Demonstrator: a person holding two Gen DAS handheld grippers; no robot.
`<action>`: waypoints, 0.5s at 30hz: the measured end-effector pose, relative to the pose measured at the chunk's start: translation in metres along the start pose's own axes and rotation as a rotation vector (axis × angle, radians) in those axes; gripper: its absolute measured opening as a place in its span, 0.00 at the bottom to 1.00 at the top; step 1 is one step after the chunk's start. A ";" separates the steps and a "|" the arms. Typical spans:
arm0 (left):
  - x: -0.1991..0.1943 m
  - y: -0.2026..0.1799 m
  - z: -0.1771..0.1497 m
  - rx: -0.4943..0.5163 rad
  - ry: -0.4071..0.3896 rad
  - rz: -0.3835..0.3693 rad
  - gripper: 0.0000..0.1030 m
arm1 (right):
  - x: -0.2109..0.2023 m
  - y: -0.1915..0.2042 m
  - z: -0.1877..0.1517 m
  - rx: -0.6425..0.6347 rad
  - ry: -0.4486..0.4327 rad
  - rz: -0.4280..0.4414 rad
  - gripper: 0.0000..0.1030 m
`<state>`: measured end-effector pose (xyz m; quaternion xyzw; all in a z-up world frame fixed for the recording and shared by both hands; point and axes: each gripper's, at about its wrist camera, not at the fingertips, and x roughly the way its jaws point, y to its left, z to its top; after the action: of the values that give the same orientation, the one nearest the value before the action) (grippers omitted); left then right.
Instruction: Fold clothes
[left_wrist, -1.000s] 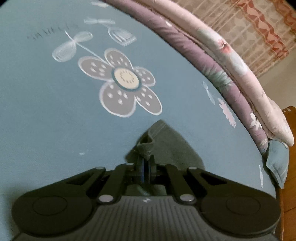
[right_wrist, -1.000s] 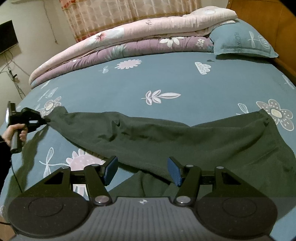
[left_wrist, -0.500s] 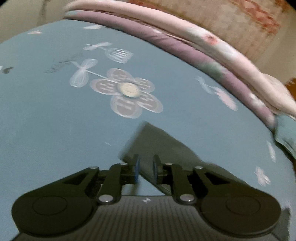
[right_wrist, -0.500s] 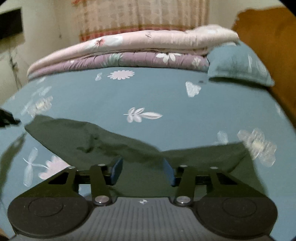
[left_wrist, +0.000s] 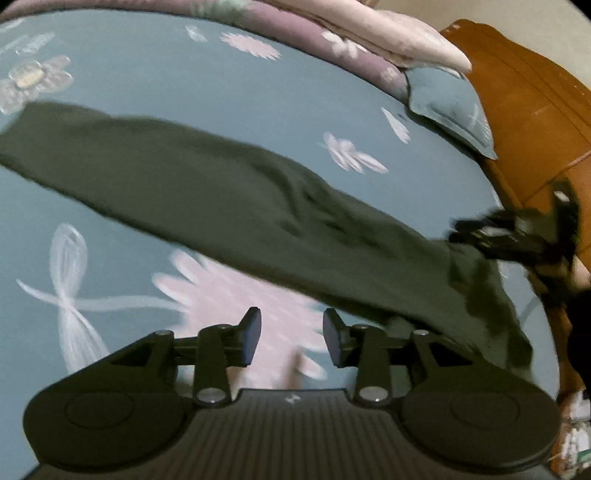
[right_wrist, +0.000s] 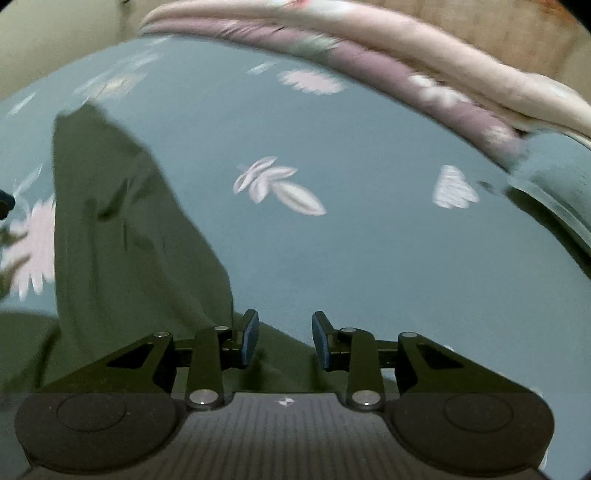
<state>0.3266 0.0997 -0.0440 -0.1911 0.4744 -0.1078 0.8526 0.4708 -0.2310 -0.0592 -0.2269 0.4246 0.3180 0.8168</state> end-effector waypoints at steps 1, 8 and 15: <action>0.003 -0.011 -0.007 -0.002 0.006 -0.009 0.36 | 0.005 -0.003 0.001 -0.025 0.010 0.030 0.36; -0.008 -0.016 -0.027 -0.119 -0.014 0.041 0.42 | 0.031 -0.016 0.010 -0.159 0.070 0.219 0.36; -0.008 -0.016 -0.030 -0.188 -0.022 0.103 0.45 | 0.057 -0.028 0.014 -0.213 0.115 0.366 0.42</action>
<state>0.2965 0.0814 -0.0455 -0.2465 0.4821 -0.0166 0.8405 0.5233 -0.2227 -0.0969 -0.2489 0.4688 0.4903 0.6913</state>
